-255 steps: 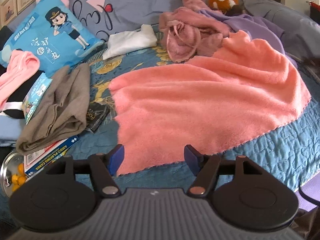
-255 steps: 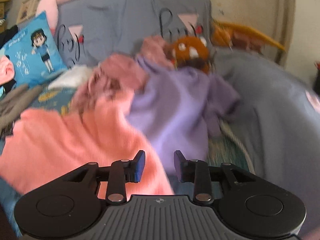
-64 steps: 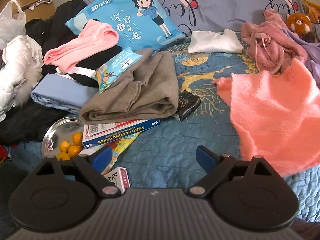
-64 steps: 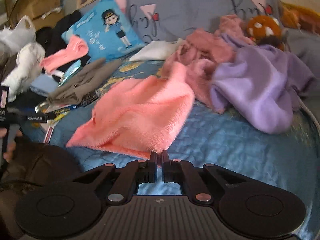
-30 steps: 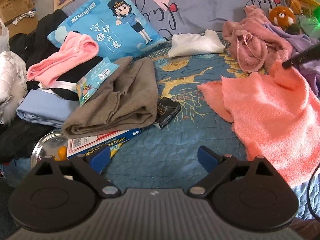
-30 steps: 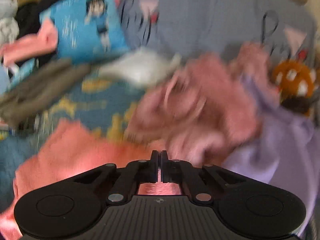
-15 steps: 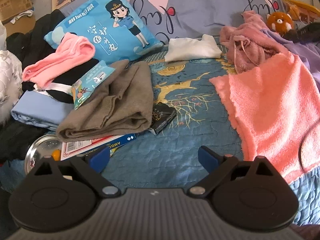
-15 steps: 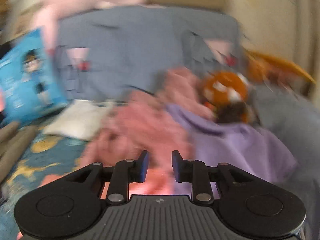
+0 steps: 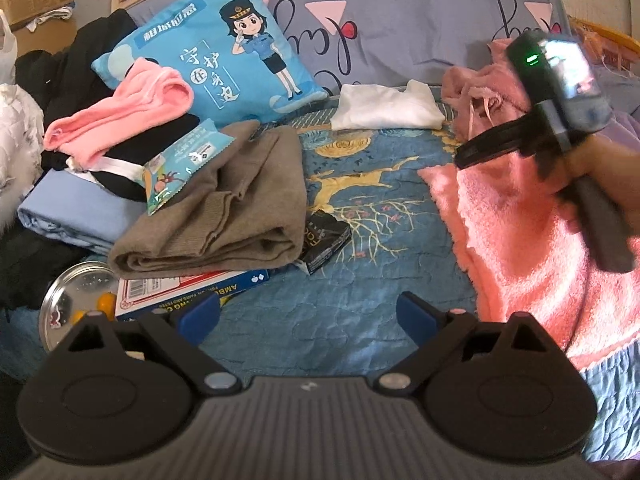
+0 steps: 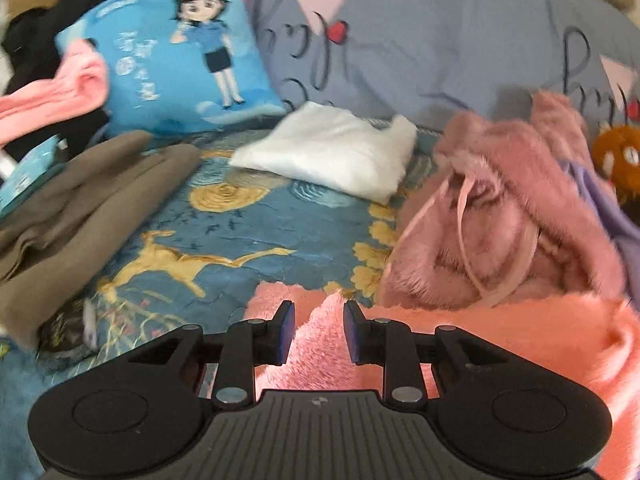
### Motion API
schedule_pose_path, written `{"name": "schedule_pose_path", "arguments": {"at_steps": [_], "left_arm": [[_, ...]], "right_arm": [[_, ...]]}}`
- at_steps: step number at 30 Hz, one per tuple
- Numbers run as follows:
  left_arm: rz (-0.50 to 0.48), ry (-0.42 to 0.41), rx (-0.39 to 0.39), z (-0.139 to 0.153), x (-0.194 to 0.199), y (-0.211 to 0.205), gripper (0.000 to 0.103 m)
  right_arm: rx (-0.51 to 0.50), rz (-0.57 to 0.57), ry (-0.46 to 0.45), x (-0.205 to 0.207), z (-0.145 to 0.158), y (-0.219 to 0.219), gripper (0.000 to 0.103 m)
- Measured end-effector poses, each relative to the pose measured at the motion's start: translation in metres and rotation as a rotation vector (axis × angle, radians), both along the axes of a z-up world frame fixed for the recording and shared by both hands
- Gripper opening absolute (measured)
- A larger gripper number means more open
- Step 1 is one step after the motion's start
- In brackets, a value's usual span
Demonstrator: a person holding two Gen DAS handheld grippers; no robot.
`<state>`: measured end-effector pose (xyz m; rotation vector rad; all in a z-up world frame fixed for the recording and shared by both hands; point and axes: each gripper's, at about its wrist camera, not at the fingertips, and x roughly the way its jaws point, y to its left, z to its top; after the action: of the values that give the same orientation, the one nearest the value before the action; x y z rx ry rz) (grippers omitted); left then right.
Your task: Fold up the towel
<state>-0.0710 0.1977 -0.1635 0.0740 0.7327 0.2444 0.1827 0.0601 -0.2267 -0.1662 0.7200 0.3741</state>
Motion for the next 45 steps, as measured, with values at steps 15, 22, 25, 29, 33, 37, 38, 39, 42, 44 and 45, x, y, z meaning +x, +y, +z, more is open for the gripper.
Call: {"name": "schedule_pose_path", "arguments": {"at_steps": [15, 22, 25, 29, 33, 37, 38, 39, 42, 44, 45], "left_arm": [[-0.026, -0.003, -0.029, 0.000, 0.004, -0.002, 0.097], [-0.029, -0.001, -0.026, -0.001, 0.005, -0.002, 0.097], [-0.029, -0.001, -0.024, 0.000, 0.005, -0.003, 0.097], [-0.031, -0.003, -0.024, 0.000, 0.005, -0.004, 0.097], [-0.033, -0.002, -0.020, 0.000, 0.005, -0.005, 0.097], [-0.032, -0.004, -0.022, 0.000, 0.005, -0.006, 0.097], [-0.032, -0.004, -0.021, 0.000, 0.005, -0.006, 0.097], [-0.033, -0.004, -0.019, 0.000, 0.005, -0.007, 0.097], [-0.036, -0.005, -0.006, 0.000, 0.005, -0.010, 0.097], [-0.037, -0.006, 0.003, 0.000, 0.004, -0.011, 0.097], [-0.037, -0.007, 0.006, 0.000, 0.004, -0.012, 0.097]], "right_arm": [[0.122, -0.054, -0.017, 0.005, 0.004, -0.009, 0.001], [0.101, 0.064, -0.033, -0.001, 0.006, 0.018, 0.001], [0.070, 0.081, -0.014, 0.003, -0.003, 0.025, 0.001], [0.040, 0.094, 0.009, 0.008, -0.011, 0.032, 0.001], [0.039, 0.096, 0.027, 0.010, -0.011, 0.033, 0.002], [0.051, 0.099, 0.008, 0.005, -0.005, 0.032, 0.011], [0.052, 0.101, 0.002, 0.003, -0.002, 0.031, 0.012], [0.053, 0.103, -0.003, 0.002, 0.000, 0.031, 0.018], [0.050, 0.108, -0.023, -0.005, 0.009, 0.028, 0.022], [0.039, 0.098, -0.036, -0.011, 0.015, 0.026, 0.028], [0.030, 0.082, -0.047, -0.016, 0.019, 0.025, 0.033]]}}
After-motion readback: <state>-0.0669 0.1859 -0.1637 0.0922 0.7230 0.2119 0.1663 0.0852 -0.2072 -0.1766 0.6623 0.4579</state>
